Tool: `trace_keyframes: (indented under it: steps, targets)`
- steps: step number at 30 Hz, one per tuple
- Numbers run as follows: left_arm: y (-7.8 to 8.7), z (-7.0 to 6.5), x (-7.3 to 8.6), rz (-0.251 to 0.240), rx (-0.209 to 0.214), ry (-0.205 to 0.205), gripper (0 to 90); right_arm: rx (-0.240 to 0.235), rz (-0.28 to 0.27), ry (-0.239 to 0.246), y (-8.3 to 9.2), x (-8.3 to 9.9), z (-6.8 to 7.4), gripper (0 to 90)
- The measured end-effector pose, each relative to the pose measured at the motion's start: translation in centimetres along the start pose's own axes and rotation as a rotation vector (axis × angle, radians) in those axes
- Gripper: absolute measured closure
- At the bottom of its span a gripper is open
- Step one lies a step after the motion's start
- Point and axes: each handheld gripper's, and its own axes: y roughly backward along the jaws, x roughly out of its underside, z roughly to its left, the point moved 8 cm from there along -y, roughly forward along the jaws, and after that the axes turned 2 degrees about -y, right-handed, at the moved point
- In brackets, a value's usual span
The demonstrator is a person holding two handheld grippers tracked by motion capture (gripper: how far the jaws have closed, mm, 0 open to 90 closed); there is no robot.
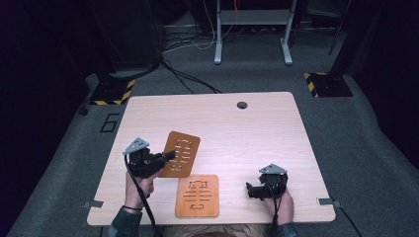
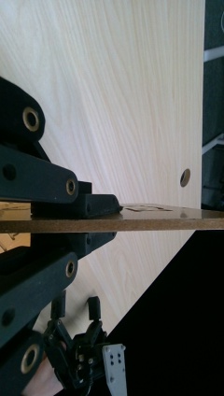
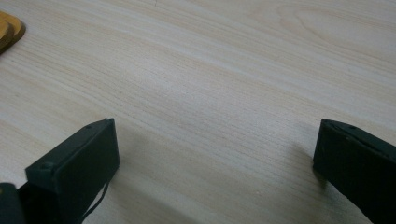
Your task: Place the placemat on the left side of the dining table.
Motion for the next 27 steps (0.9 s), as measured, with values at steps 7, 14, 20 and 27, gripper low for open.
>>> trace_keyframes:
  steps: [7, 14, 20, 27]
  targets:
    - [0.7, 1.4, -0.5, -0.006, -0.038, 0.007, 85.9, -0.002, 0.0, -0.002, 0.0, 0.0, 0.0, 0.0]
    - [1.3, 3.2, -0.8, -0.007, -0.083, 0.017, 85.9, -0.002, 0.0, -0.002, 0.0, 0.0, 0.0, 0.0]
    - [1.7, 5.3, -0.9, 0.001, -0.124, 0.044, 85.9, -0.002, -0.001, -0.002, 0.0, 0.0, 0.0, 0.0]
    - [2.0, 8.0, -0.8, 0.027, -0.172, 0.078, 85.9, 0.002, -0.001, -0.002, 0.0, 0.0, 0.0, 0.0]
